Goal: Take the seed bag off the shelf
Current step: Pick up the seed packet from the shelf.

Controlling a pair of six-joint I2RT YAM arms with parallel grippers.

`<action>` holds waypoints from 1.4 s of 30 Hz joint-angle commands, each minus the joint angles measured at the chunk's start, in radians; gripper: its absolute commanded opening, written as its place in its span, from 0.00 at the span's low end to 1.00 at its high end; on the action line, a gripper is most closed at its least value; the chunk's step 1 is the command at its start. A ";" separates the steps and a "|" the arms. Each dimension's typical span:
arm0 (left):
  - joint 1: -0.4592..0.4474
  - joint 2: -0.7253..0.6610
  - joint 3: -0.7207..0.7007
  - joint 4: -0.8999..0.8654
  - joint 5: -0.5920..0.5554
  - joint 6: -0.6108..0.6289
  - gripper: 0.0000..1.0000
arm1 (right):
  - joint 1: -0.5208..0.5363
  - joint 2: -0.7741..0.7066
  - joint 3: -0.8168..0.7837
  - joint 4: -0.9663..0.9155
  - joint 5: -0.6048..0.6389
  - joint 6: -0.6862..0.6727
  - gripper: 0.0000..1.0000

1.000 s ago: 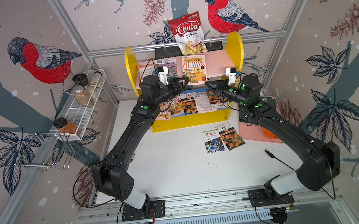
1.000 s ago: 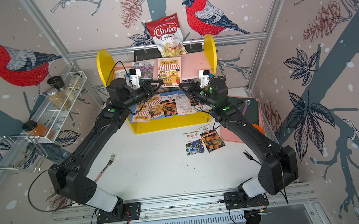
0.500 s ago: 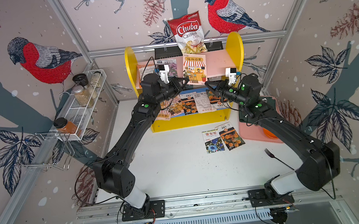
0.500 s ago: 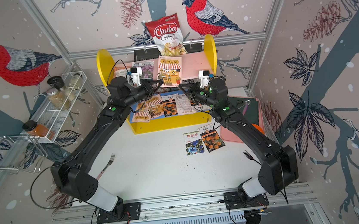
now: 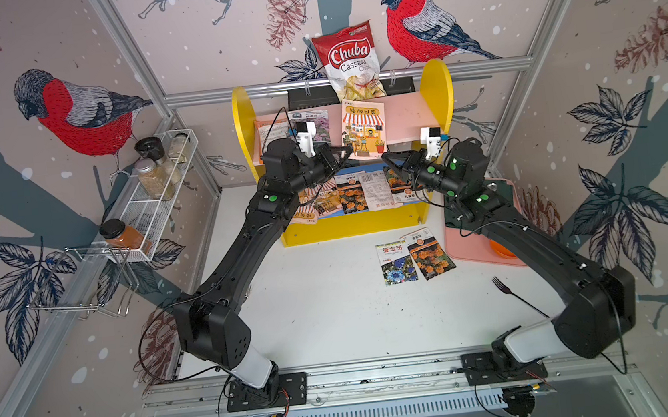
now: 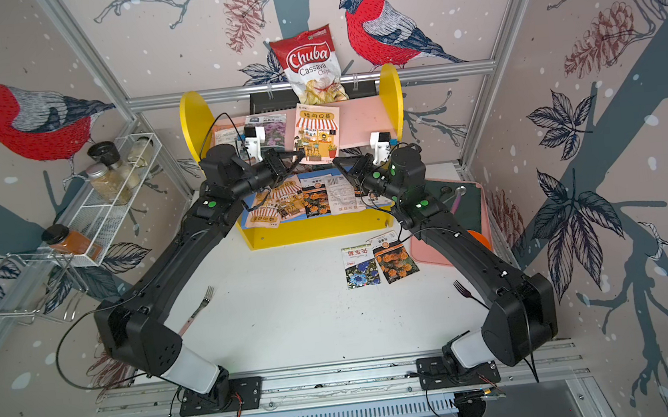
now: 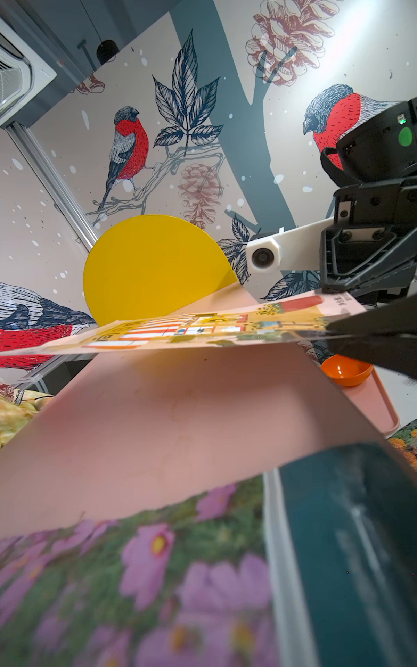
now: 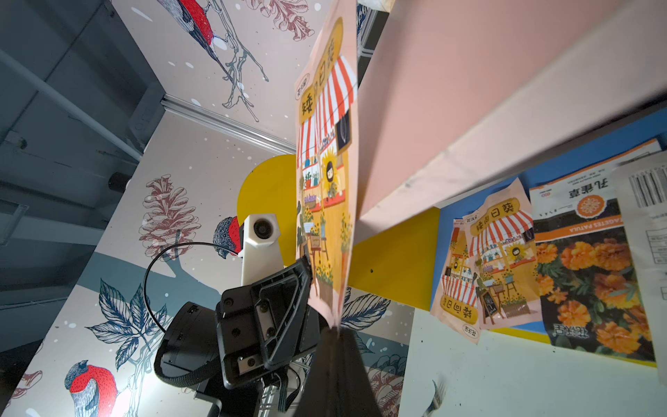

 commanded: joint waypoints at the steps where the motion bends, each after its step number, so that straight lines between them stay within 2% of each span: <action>1: -0.002 -0.035 -0.042 0.064 0.004 -0.002 0.00 | 0.006 -0.025 -0.020 0.047 -0.014 -0.034 0.00; 8: -0.018 -0.148 -0.179 0.096 -0.024 -0.007 0.00 | 0.017 -0.097 -0.113 0.029 0.000 -0.076 0.00; 21: -0.117 -0.370 -0.448 0.101 -0.157 0.016 0.00 | 0.088 -0.266 -0.272 -0.048 0.063 -0.157 0.00; 33: -0.187 -0.520 -0.743 0.186 -0.239 -0.050 0.00 | 0.140 -0.367 -0.454 -0.050 0.095 -0.159 0.00; 42: -0.253 -0.596 -0.910 0.226 -0.307 -0.080 0.00 | 0.192 -0.435 -0.603 -0.028 0.148 -0.142 0.00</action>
